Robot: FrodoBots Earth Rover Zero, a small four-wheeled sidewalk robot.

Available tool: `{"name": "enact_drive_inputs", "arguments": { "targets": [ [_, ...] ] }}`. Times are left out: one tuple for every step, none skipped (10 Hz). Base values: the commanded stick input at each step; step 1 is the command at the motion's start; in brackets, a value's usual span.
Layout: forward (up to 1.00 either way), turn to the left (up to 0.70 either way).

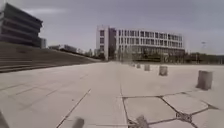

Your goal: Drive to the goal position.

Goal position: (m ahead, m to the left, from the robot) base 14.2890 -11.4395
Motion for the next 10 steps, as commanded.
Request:
{"name": "enact_drive_inputs", "arguments": {
  "targets": [
    [0.70,0.00],
    [0.70,0.00],
    [0.70,0.00],
    [0.70,0.00],
    [0.70,0.00],
    [0.70,0.00],
    [0.70,0.00],
    [0.70,0.00],
    [0.70,0.00],
    [0.70,0.00]
  ]
}}
